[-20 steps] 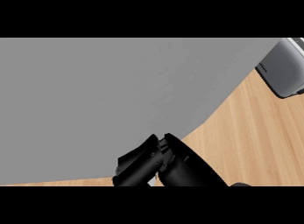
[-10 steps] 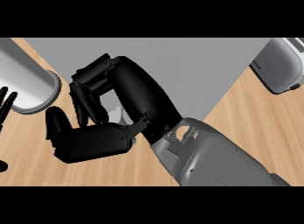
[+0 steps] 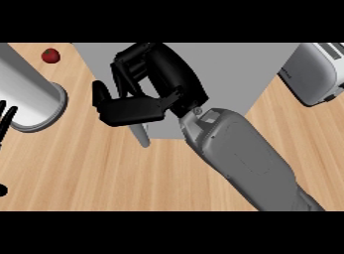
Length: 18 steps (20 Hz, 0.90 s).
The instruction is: Pick up the wine, place it into the cabinet and close the cabinet
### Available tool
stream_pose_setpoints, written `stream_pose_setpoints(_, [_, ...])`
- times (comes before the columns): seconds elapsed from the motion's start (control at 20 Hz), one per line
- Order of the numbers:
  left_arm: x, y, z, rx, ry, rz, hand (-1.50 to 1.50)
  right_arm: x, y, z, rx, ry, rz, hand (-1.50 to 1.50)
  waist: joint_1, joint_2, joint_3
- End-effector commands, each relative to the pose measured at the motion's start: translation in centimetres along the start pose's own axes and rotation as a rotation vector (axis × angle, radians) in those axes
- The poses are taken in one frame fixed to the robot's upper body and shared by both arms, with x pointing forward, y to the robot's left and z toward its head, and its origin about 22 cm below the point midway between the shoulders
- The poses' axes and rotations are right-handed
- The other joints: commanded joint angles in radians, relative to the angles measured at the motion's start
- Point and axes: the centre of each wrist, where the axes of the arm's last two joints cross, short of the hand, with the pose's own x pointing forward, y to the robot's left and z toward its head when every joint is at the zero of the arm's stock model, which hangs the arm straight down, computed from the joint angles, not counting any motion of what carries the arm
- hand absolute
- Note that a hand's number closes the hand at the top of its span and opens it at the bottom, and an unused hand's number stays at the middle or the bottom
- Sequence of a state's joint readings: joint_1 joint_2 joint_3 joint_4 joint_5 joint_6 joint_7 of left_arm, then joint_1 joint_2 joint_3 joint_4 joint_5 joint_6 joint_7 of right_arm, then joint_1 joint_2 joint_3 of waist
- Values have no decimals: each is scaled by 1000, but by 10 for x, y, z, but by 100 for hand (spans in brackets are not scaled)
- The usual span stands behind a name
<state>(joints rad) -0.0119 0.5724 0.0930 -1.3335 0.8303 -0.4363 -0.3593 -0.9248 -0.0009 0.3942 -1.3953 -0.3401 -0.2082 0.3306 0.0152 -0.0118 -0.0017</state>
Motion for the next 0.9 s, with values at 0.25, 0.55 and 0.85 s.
stream_pose_setpoints(0.25, [-1, 3, 10, -19, -2, 19, -150, -18, -61, -13, -94, 35, 71, 150, 5, 16, 1])
stream_pose_setpoints(0.55, [-2, -8, -2, -32, 4, 24, -150, -29, -79, -9, -123, 14, 104, 150, 9, 17, 2])
stream_pose_setpoints(0.85, [1, -16, -17, -57, -12, 29, -150, -37, -93, -4, -123, 14, 97, 150, 6, 20, 2])
